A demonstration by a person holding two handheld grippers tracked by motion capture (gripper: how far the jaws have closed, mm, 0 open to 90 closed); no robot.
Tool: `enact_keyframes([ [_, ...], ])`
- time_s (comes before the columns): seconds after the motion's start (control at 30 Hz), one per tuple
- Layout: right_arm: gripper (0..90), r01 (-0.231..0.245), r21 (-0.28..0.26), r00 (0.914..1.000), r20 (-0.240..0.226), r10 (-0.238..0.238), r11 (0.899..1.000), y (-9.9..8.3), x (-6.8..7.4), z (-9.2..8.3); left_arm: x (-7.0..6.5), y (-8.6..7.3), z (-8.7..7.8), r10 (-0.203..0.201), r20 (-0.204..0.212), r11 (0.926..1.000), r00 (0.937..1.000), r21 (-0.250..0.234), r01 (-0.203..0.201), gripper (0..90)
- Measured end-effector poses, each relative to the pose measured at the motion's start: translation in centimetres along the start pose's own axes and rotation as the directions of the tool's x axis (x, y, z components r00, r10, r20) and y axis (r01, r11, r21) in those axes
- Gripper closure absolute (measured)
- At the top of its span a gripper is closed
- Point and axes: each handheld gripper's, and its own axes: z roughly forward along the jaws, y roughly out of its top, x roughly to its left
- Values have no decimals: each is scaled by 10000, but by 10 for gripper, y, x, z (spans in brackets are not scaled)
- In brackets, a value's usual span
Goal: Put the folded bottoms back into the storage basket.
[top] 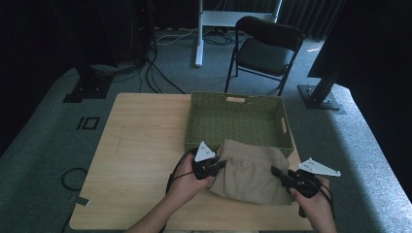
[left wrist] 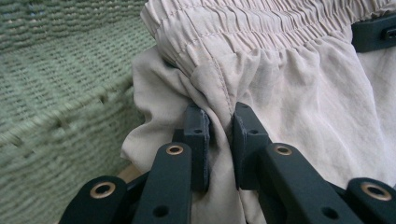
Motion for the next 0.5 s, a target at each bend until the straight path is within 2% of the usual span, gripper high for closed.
enact_keyframes([
  [0.17, 774, 41, -373, 9999, -145, -46, 9993, 19, -3, -1, 6, 16, -6, -18, -70, 9990, 10000, -439, 15, 796],
  [0.5, 774, 287, -663, 9994, -157, -298, 9974, 51, -5, 3, 17, 43, -17, 120, -243, 9977, 9996, -658, -136, 796],
])
